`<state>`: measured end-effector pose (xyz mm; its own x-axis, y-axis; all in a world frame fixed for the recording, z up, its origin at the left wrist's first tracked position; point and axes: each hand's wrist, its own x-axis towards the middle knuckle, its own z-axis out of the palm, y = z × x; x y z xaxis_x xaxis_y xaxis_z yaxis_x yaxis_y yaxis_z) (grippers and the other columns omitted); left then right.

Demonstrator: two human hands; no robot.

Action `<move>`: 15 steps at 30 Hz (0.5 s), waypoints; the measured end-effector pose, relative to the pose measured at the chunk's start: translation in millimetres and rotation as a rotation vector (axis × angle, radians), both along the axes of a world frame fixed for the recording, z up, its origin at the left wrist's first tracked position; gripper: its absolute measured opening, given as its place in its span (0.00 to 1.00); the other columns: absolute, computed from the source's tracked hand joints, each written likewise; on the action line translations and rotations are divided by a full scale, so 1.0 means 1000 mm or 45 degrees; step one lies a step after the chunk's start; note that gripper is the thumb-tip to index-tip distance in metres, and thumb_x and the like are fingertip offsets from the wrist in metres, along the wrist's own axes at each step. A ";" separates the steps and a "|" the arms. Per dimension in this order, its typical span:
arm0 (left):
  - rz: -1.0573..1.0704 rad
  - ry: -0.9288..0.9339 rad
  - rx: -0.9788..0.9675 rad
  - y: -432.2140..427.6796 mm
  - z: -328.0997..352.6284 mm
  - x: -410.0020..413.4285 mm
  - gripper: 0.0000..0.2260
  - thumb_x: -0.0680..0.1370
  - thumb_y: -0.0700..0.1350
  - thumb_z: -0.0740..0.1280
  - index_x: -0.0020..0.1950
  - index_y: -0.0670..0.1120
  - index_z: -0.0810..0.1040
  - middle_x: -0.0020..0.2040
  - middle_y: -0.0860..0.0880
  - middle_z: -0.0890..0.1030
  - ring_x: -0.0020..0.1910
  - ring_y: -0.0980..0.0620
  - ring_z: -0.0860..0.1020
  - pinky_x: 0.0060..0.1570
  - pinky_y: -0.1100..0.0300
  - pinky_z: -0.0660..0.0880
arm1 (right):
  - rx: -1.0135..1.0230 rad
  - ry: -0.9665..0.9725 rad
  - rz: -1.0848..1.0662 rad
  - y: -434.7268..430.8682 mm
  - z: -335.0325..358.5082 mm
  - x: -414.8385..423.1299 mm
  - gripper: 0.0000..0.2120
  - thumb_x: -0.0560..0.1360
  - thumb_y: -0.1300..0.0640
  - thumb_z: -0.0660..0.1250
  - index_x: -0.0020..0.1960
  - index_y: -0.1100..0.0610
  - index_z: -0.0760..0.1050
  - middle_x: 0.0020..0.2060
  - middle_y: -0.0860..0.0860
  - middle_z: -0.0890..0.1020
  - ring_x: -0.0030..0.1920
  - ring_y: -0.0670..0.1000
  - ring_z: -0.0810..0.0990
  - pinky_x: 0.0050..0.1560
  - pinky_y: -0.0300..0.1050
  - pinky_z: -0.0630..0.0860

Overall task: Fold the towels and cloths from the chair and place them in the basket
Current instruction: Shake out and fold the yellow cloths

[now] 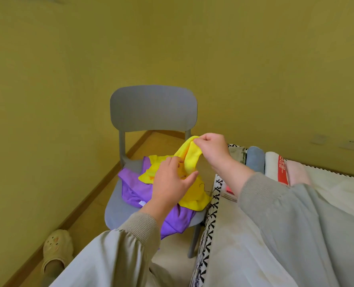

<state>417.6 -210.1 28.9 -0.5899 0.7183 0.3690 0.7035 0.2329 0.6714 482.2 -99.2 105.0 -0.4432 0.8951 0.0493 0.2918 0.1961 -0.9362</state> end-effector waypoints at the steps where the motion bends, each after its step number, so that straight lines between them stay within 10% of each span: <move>1: 0.010 0.003 -0.009 -0.001 0.010 0.004 0.21 0.71 0.58 0.70 0.55 0.45 0.74 0.49 0.50 0.75 0.49 0.51 0.72 0.47 0.55 0.71 | -0.004 0.027 -0.014 -0.002 0.007 0.001 0.10 0.71 0.63 0.67 0.32 0.57 0.74 0.27 0.49 0.72 0.32 0.50 0.70 0.34 0.40 0.68; 7: 0.145 -0.146 0.033 -0.018 0.070 0.023 0.03 0.74 0.42 0.63 0.45 0.45 0.75 0.40 0.49 0.77 0.41 0.48 0.75 0.39 0.55 0.71 | 0.141 0.104 -0.117 -0.019 0.053 0.025 0.06 0.70 0.64 0.66 0.42 0.54 0.73 0.34 0.49 0.75 0.33 0.50 0.72 0.33 0.41 0.69; 15: -0.060 -0.403 0.109 -0.036 0.118 0.034 0.09 0.77 0.35 0.61 0.43 0.44 0.79 0.38 0.45 0.79 0.40 0.44 0.79 0.42 0.49 0.79 | 0.193 -0.056 0.001 -0.032 0.074 0.075 0.13 0.73 0.65 0.60 0.44 0.56 0.82 0.32 0.52 0.78 0.33 0.52 0.74 0.38 0.43 0.70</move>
<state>451.3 -246.6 146.6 -0.6518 0.7218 0.2329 0.4655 0.1383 0.8742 557.2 -130.9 179.2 -0.4487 0.8785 0.1643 0.3318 0.3345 -0.8821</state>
